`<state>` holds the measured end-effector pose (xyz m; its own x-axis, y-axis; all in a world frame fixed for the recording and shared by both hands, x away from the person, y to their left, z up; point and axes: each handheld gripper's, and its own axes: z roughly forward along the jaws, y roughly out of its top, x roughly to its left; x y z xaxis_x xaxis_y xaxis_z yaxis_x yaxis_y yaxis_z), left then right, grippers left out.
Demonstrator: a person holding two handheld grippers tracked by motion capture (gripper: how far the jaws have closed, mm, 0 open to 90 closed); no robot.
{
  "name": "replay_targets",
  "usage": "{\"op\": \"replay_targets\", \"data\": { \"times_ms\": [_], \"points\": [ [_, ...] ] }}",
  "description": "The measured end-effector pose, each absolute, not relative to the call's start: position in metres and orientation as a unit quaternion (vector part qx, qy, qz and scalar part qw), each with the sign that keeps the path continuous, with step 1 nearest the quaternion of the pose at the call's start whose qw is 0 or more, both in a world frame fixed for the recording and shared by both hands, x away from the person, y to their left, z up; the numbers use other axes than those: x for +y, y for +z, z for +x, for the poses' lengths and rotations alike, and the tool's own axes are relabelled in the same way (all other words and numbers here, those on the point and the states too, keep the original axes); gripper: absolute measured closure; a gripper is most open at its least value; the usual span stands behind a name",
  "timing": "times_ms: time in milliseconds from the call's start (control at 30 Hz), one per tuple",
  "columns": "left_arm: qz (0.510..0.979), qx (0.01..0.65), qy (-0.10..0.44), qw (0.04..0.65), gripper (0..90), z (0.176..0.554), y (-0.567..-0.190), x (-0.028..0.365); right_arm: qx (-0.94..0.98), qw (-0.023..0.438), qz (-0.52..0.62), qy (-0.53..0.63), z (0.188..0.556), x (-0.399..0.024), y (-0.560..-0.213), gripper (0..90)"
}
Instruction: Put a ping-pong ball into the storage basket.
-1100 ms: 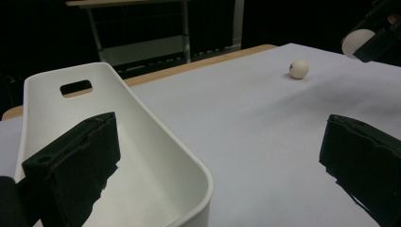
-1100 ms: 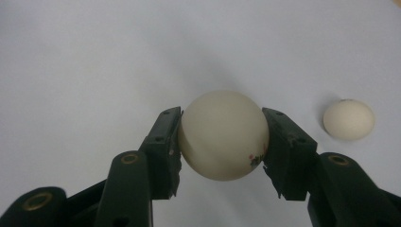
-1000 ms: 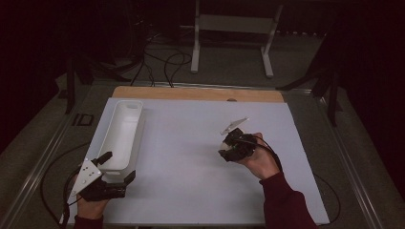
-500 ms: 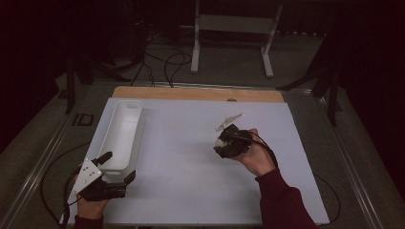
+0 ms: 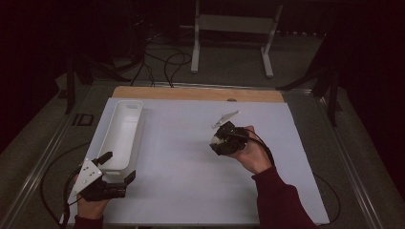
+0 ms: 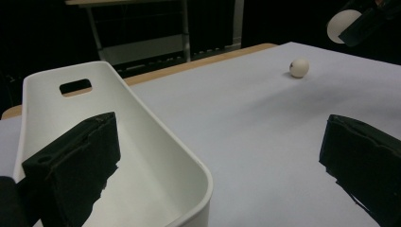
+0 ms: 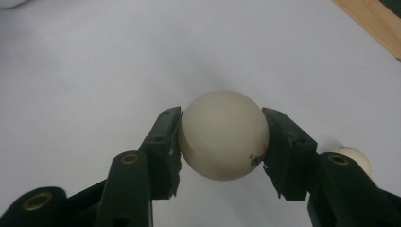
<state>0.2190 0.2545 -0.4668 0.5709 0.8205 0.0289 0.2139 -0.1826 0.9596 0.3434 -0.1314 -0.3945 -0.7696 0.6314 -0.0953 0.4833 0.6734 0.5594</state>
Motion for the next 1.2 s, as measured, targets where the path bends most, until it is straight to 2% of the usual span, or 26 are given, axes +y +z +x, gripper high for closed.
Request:
{"op": "replay_targets", "data": {
  "times_ms": [1200],
  "points": [
    [0.713, 0.362, 0.289, 0.526, 0.0, 0.218, -0.467, 0.255, 0.9, 0.142, 0.291, 0.293, 0.349, -0.103, -0.388, 50.6]
  ]
}}
